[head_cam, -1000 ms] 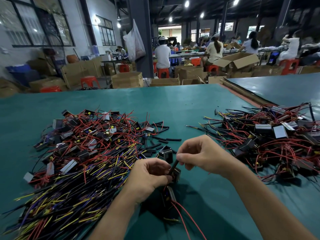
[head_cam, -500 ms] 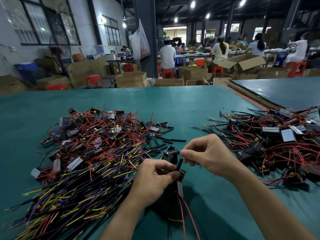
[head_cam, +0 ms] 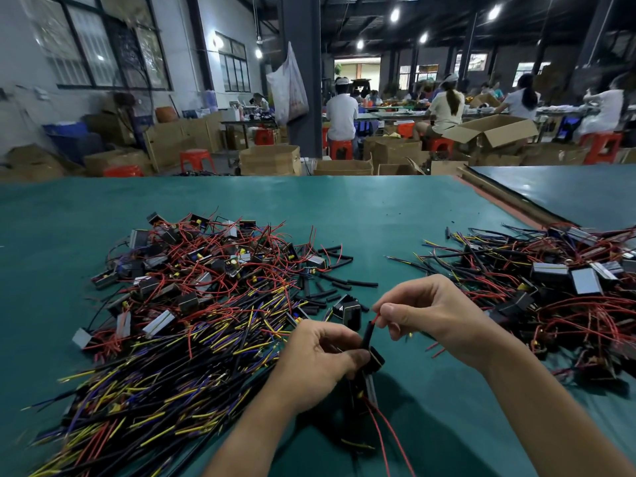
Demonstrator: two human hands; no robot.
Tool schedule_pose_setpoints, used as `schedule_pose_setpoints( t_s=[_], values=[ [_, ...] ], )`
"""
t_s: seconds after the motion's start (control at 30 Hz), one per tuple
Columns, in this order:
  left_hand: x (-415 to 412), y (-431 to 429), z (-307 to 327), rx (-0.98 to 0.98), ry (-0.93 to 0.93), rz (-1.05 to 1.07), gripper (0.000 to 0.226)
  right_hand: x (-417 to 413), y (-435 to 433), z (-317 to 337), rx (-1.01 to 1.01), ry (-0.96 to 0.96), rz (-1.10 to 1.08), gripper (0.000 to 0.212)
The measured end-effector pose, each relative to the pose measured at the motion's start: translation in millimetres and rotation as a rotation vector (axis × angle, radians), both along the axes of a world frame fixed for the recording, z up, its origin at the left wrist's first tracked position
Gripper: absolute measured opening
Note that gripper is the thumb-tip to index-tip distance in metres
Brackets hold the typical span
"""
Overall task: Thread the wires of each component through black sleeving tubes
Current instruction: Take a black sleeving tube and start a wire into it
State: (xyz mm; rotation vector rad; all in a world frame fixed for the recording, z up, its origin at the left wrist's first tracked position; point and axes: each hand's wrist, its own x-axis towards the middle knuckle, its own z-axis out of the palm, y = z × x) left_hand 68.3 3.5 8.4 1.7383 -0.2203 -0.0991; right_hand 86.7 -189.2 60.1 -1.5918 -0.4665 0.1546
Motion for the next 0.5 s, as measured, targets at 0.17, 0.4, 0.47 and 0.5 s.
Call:
schedule_pose_setpoints(
  t_s=[0.17, 0.4, 0.47, 0.5],
  values=[
    [1.2, 0.0, 1.2, -0.007, -0.019, -0.016, 0.015, 4.0, 5.0, -2.5, 0.008, -0.100, -0.121, 0.014],
    [0.7, -0.8, 1.8, 0.004, -0.021, 0.005, 0.005, 2.0, 1.8, -1.6, -0.021, -0.031, -0.042, 0.020],
    [-0.3, -0.9, 2.2, 0.015, -0.020, -0.001, 0.005, 1.5, 1.0, -0.8, -0.027, -0.037, -0.043, 0.019],
    [-0.6, -0.9, 2.5, 0.020, -0.019, -0.006, 0.003, 1.5, 1.1, -0.1, -0.031, -0.046, -0.048, 0.019]
  ],
)
